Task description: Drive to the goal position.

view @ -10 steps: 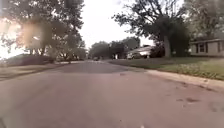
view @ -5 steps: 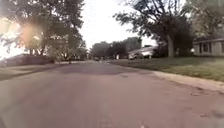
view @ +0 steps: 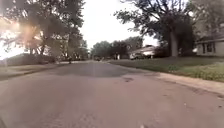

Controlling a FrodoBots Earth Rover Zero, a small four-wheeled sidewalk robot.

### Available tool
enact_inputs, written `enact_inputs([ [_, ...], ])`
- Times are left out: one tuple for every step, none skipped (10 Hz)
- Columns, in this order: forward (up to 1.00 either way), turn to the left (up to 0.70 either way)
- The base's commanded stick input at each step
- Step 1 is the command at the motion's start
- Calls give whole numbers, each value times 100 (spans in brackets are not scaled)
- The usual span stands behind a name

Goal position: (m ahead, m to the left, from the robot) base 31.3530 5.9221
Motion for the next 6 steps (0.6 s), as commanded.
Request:
enact_inputs([
  [100,40],
  [100,4],
  [100,0],
  [100,0],
  [100,0],
  [100,0],
])
